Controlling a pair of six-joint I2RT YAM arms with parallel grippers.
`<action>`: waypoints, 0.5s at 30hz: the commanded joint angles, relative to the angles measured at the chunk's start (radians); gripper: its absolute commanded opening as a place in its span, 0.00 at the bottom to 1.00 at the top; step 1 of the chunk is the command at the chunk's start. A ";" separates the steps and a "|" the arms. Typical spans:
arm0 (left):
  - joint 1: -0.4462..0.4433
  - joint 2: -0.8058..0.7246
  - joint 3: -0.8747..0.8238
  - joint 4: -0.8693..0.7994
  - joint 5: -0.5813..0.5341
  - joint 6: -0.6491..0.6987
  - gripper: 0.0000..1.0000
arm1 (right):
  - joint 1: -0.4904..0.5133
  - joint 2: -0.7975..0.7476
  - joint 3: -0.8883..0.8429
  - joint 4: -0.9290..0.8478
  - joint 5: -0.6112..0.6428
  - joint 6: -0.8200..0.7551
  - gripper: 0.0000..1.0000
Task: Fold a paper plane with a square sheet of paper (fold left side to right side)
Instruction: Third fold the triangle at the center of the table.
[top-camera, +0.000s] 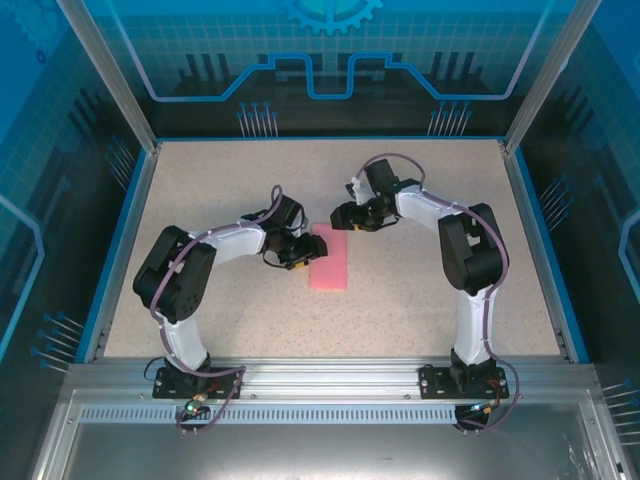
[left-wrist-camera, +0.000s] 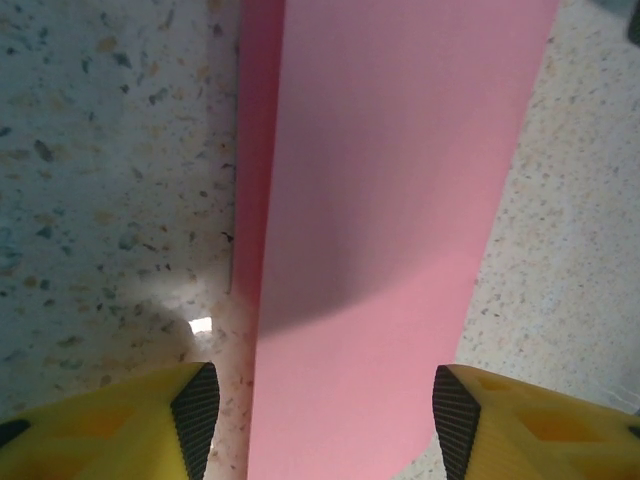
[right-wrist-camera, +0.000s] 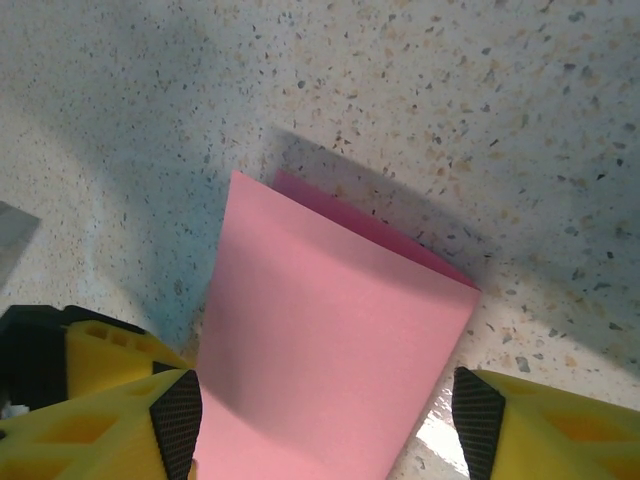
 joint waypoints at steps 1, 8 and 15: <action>0.004 0.026 0.002 0.021 0.041 -0.012 0.62 | 0.004 -0.026 -0.021 0.004 -0.016 -0.009 0.71; 0.004 0.043 -0.003 0.042 0.063 -0.020 0.52 | -0.007 -0.115 -0.123 0.041 -0.014 -0.035 0.72; 0.004 0.034 -0.001 0.037 0.065 -0.022 0.33 | -0.016 -0.255 -0.278 0.117 0.037 -0.063 0.76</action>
